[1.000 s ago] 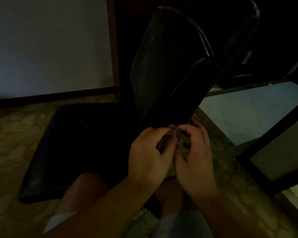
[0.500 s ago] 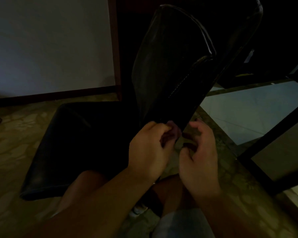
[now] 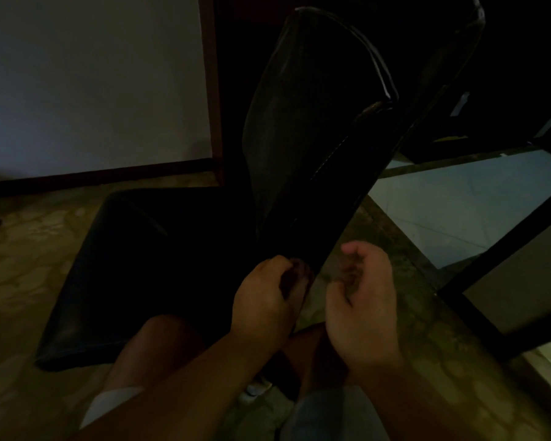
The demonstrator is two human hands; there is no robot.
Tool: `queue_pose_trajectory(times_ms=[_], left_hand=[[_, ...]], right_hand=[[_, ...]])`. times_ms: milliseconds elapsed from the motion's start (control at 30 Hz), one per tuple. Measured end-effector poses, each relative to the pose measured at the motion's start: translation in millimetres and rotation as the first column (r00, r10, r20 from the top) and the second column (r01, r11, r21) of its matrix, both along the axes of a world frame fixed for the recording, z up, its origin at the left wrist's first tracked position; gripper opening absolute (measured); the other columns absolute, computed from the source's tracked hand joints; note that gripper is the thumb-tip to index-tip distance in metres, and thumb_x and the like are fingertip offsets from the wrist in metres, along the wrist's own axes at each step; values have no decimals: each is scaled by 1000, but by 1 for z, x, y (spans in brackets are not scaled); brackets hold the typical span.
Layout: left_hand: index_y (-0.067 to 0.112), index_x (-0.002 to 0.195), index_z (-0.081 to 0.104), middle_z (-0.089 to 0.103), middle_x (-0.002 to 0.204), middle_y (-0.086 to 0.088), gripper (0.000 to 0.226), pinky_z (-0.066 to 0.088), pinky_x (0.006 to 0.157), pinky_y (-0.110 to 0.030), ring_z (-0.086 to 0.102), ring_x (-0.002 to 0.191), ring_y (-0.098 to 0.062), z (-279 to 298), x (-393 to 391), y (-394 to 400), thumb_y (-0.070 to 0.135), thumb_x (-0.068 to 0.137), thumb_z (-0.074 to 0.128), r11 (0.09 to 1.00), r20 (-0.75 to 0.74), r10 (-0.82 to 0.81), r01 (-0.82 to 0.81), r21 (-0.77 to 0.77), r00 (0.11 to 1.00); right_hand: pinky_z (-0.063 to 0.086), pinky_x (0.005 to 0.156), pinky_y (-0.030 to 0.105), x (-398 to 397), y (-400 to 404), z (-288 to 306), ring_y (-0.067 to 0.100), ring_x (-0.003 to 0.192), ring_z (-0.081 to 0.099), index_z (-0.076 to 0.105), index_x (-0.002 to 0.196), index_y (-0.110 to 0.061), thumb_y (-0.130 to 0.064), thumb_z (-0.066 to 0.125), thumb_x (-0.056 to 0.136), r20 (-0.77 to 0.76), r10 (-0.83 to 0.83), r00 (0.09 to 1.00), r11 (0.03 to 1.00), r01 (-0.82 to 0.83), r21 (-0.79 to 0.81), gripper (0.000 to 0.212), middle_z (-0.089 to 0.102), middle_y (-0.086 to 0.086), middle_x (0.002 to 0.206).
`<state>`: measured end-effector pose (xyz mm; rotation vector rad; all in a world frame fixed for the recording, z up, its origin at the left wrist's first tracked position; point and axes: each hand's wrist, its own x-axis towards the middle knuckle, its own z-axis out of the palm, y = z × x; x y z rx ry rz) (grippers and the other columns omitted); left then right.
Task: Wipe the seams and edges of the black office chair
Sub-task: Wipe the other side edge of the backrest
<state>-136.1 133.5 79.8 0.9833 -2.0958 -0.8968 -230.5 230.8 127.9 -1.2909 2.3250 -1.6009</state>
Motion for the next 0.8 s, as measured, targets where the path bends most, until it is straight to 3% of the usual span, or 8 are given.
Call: queue_pose_trajectory(times_ms=[100, 167, 233, 333, 467, 533, 633, 800], left_hand=[[34, 96, 65, 67, 86, 13, 4, 49, 71, -13, 65, 86, 2, 35, -2, 13, 30, 97, 65, 981, -257, 41, 10, 194, 966], [30, 102, 69, 70, 95, 11, 7, 54, 79, -17, 68, 92, -1, 58, -4, 20, 28, 97, 64, 944, -379, 42, 87, 317, 925], [34, 104, 72, 70, 106, 5, 12, 58, 86, -28, 69, 99, -8, 73, -6, 24, 33, 96, 63, 922, -473, 47, 144, 359, 880], [42, 103, 74, 66, 120, 0, 18, 57, 91, -28, 68, 108, -9, 86, -5, 24, 31, 100, 60, 882, -571, 18, 256, 395, 821], [16, 112, 72, 65, 117, 2, 37, 56, 83, -20, 68, 103, -10, 98, -6, 23, 41, 104, 45, 816, -609, -85, 407, 412, 788], [9, 112, 68, 61, 109, 15, 50, 53, 82, -17, 65, 102, -6, 101, -7, 18, 52, 101, 44, 890, -554, -156, 359, 281, 818], [32, 113, 71, 49, 123, 12, 48, 46, 97, -29, 54, 118, -12, 102, -8, -3, 56, 100, 32, 978, -345, -169, 114, -173, 923], [37, 140, 50, 48, 141, 24, 48, 31, 114, -24, 38, 137, 5, 111, -17, -26, 53, 100, 28, 978, -358, -179, 126, -165, 917]], right_hand=[[49, 74, 14, 4, 0, 5, -1, 91, 59, 54, 107, -32, -10, 60, 91, 54, 27, 998, 999, -29, 30, 28, 59, -12, 101], [54, 75, 22, 10, -1, 15, 0, 92, 63, 56, 109, -32, -23, 55, 95, 122, 72, 990, 997, -71, -11, 17, 63, -17, 98], [55, 76, 21, 17, -1, 29, -2, 93, 65, 57, 117, -31, -31, 51, 96, 200, 113, 973, 993, -101, -66, 22, 65, -21, 99], [52, 74, 11, 21, -1, 47, -8, 94, 64, 56, 124, -30, -27, 51, 98, 254, 149, 956, 980, -109, -166, 26, 64, -27, 101], [52, 76, 11, 16, -5, 57, -10, 96, 62, 54, 123, -32, -27, 58, 94, 295, 118, 948, 973, -52, -224, 29, 64, -29, 103], [53, 79, 13, 11, -7, 61, -9, 95, 63, 56, 122, -30, -26, 60, 93, 258, 81, 963, 976, -24, -216, 30, 65, -24, 103], [49, 71, 6, 5, -8, 70, -12, 90, 62, 54, 107, -38, -18, 63, 92, 162, 63, 985, 977, -28, -210, 26, 62, -29, 101], [42, 48, 10, -9, -14, 77, -1, 63, 60, 46, 83, -35, -17, 67, 90, 13, -12, 1000, 974, 15, -227, 28, 59, -21, 78]])
